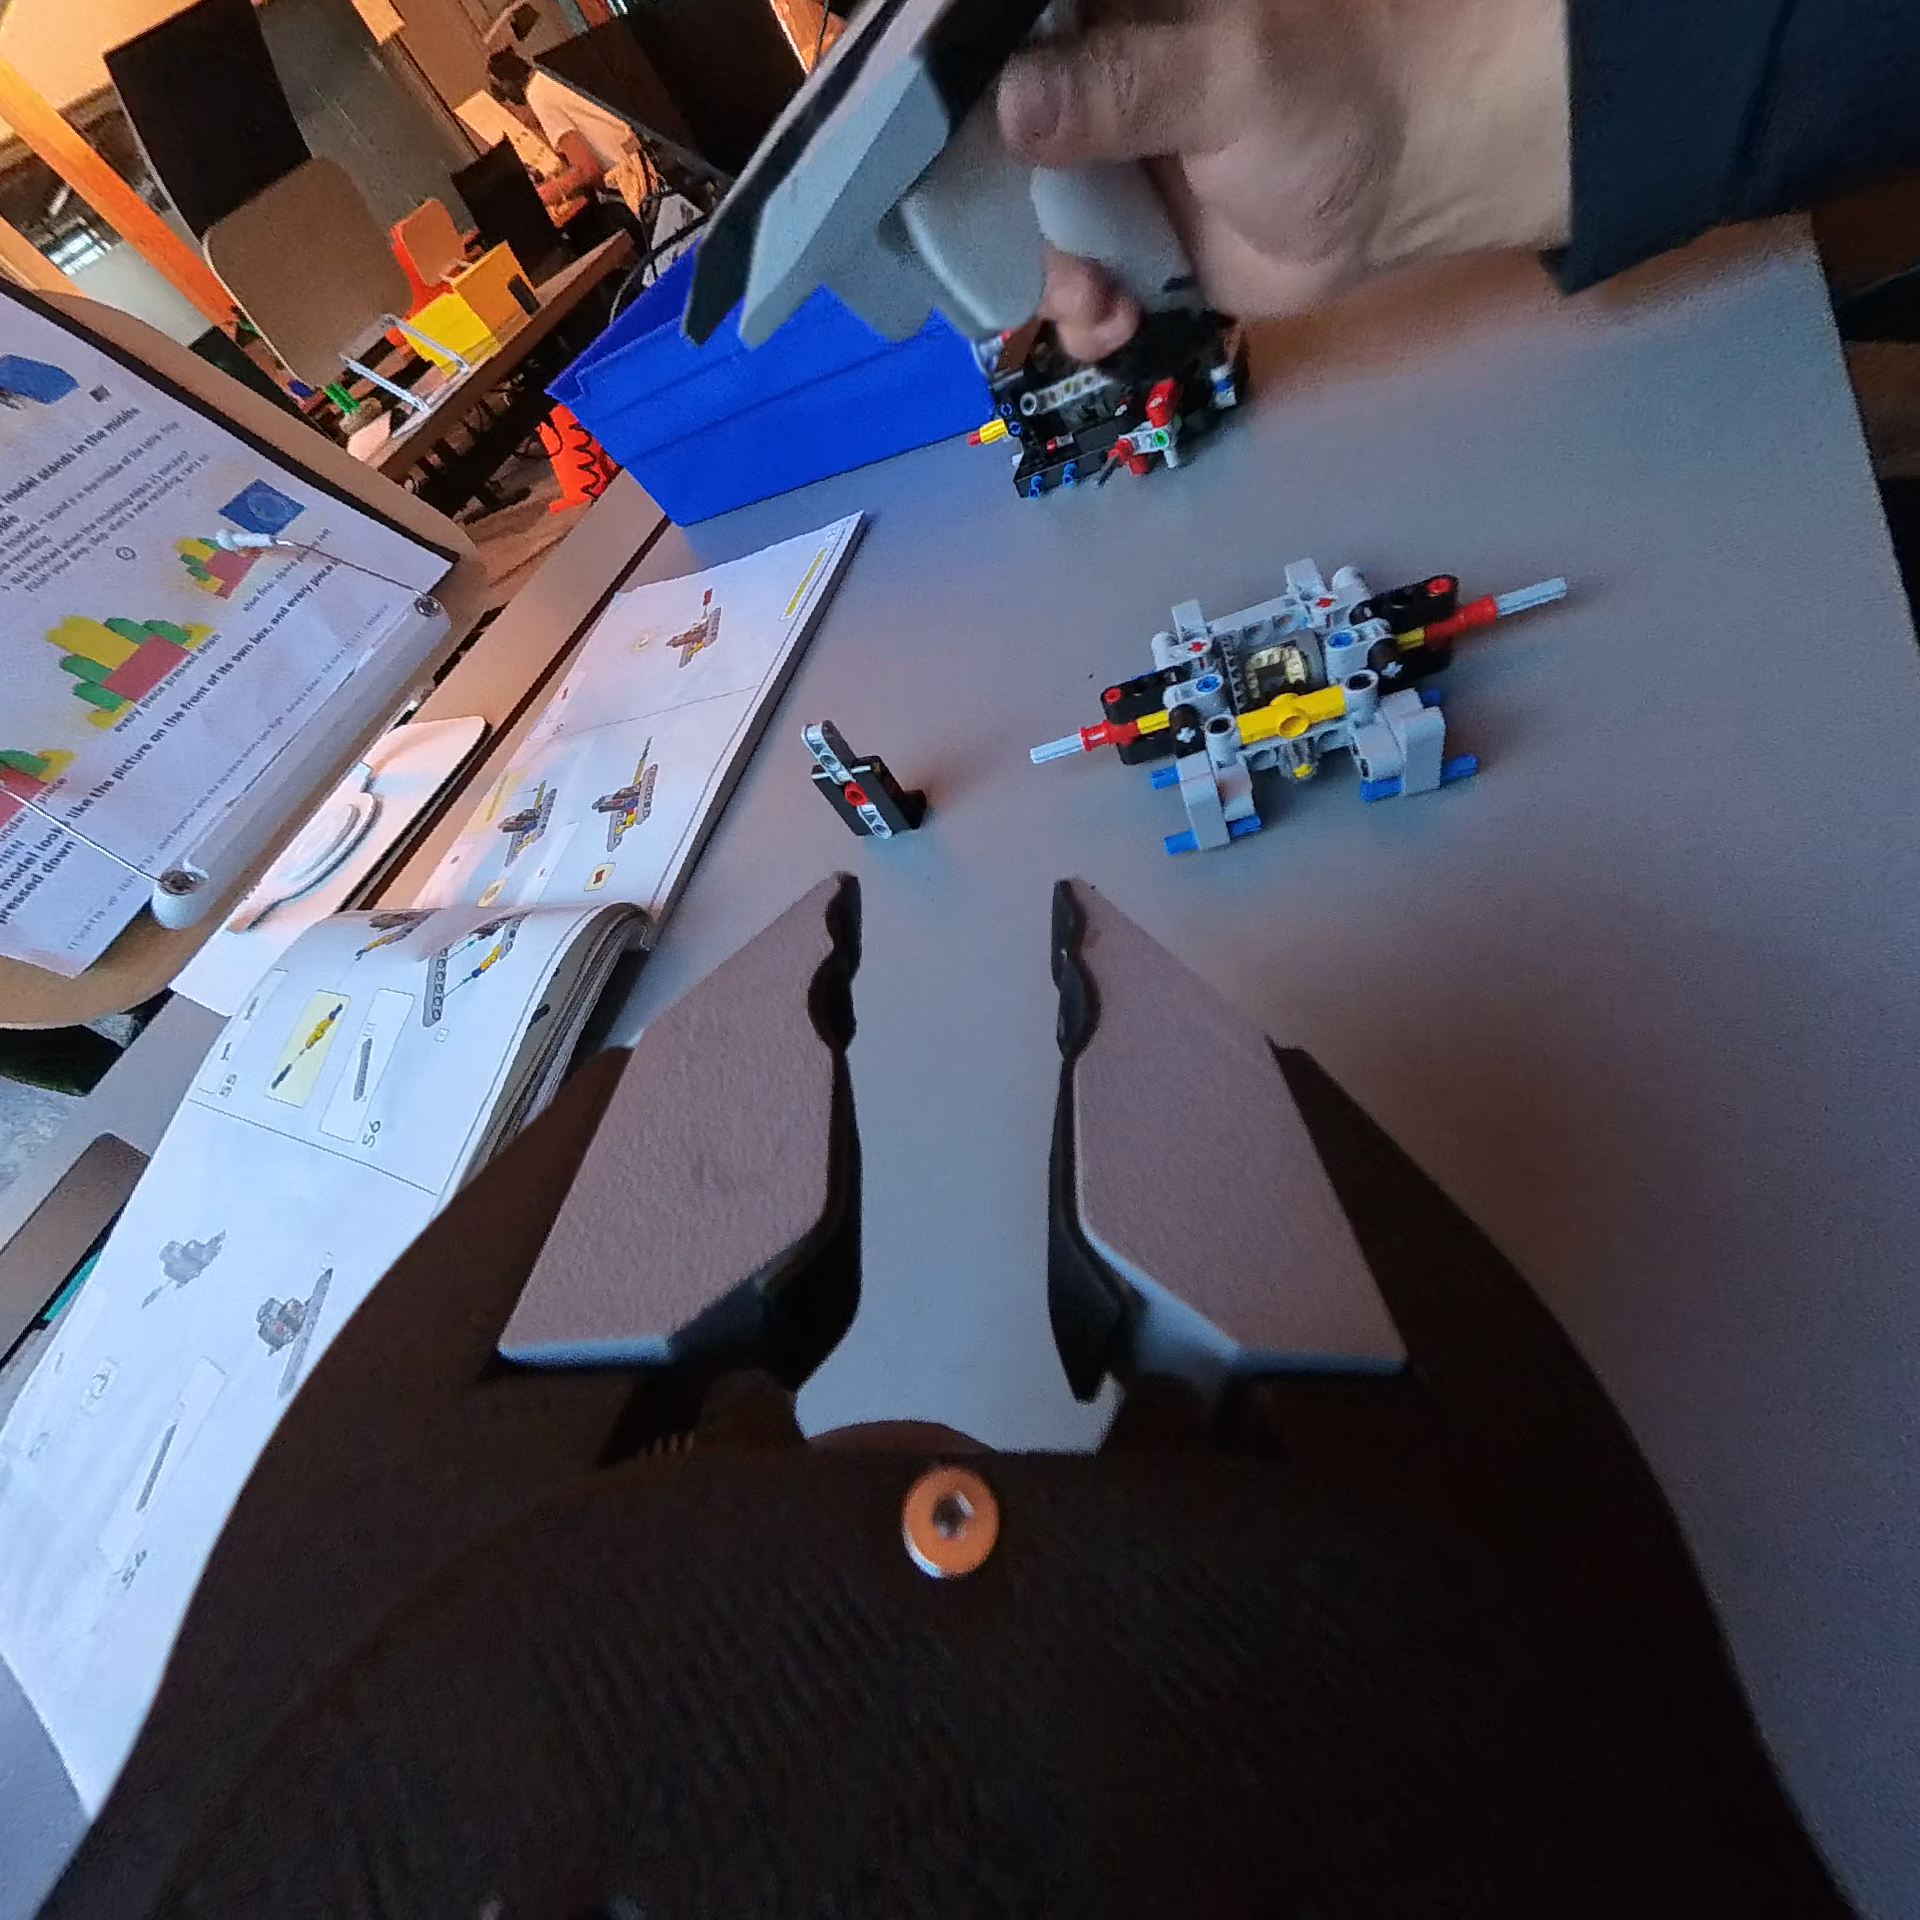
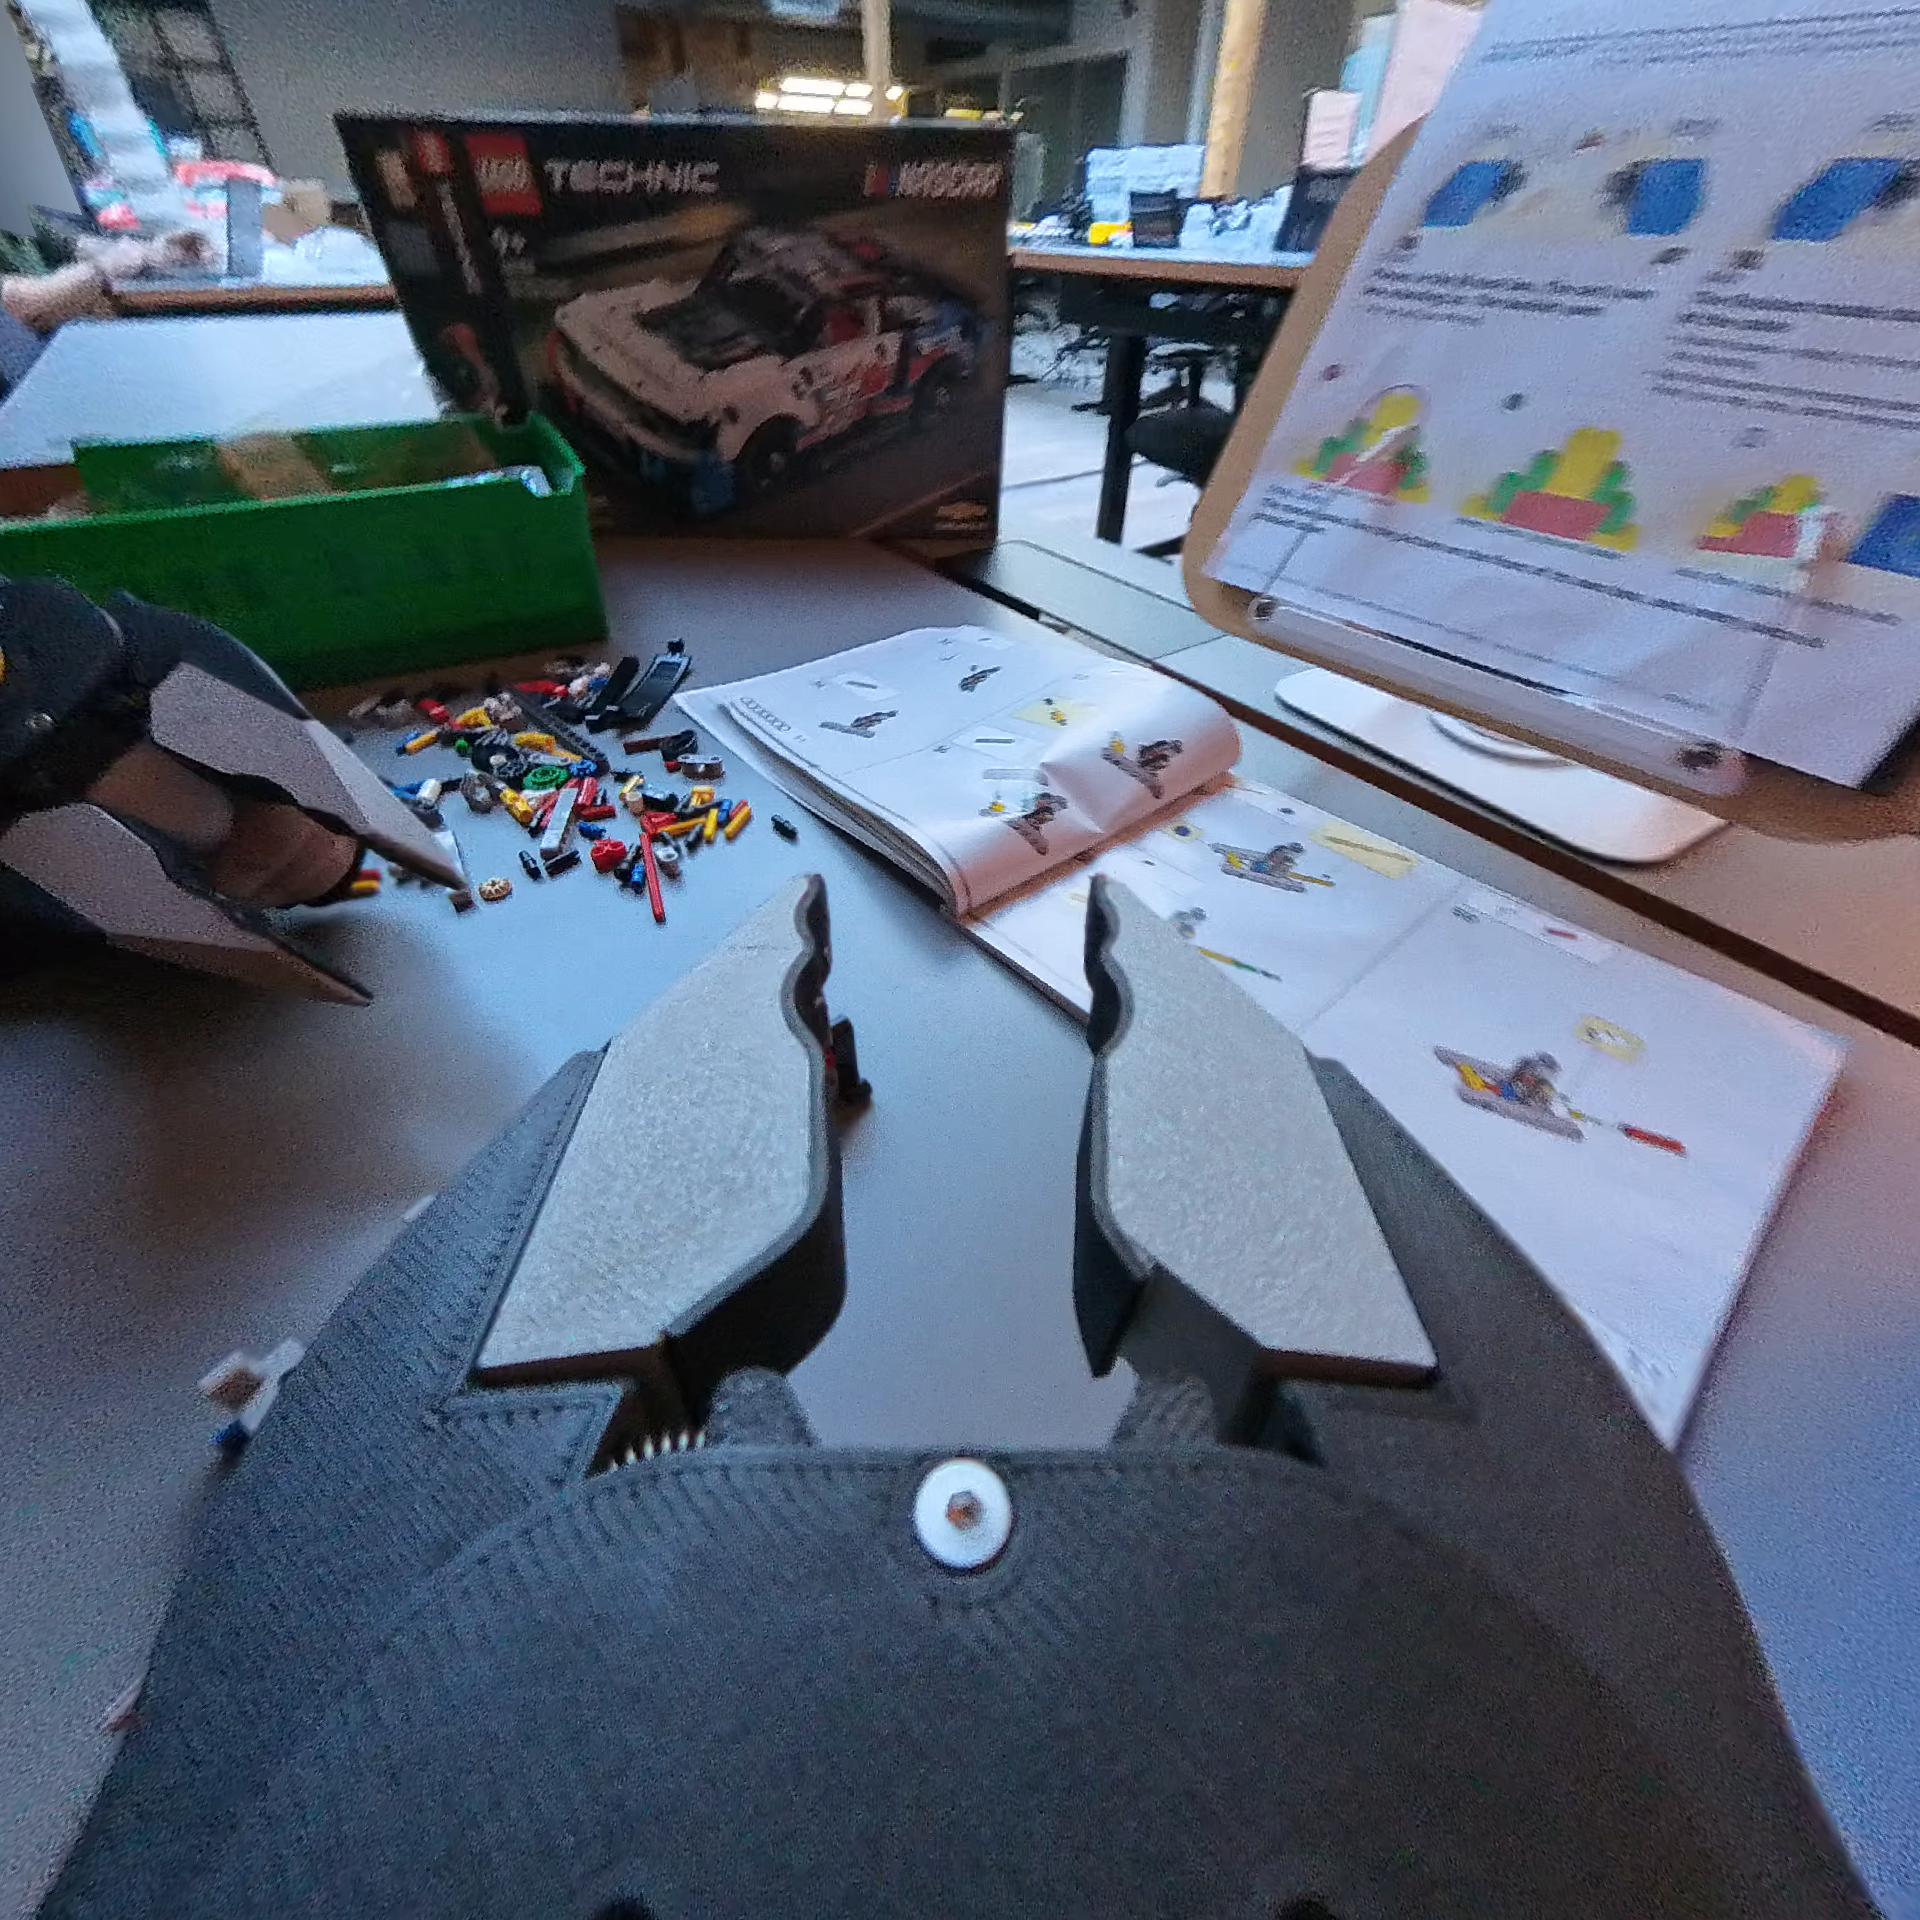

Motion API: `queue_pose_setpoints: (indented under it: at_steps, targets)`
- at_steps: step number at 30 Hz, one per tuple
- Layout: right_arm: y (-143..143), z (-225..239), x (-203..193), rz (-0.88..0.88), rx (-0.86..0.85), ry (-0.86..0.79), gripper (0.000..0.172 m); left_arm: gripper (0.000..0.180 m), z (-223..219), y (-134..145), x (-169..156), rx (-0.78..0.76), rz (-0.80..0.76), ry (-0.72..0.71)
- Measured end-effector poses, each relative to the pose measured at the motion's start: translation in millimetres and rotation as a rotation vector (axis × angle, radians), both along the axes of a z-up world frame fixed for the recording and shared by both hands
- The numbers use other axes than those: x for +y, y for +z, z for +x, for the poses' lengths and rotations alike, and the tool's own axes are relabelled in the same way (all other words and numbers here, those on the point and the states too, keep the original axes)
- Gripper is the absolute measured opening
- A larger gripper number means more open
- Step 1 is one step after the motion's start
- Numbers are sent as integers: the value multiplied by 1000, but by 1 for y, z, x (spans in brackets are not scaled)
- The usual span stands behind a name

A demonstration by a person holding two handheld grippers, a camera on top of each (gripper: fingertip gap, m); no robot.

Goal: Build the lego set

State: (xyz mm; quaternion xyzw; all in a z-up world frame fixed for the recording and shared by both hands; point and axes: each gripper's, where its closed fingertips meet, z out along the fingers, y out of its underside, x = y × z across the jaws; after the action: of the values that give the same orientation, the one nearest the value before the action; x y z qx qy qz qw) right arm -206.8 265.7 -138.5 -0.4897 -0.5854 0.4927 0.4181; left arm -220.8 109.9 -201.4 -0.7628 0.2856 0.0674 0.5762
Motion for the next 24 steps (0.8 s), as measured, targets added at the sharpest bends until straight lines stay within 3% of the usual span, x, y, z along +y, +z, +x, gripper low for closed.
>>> queue_pose_setpoints:
  at_steps: [8,24]
  targets:
    - [-7,-45,-17,12,-13,98,45,32,-2,4,1,-9,13,9]
    - [-22,-51,-10,71,-19,101,40,28,1,3,2,18,17,2]
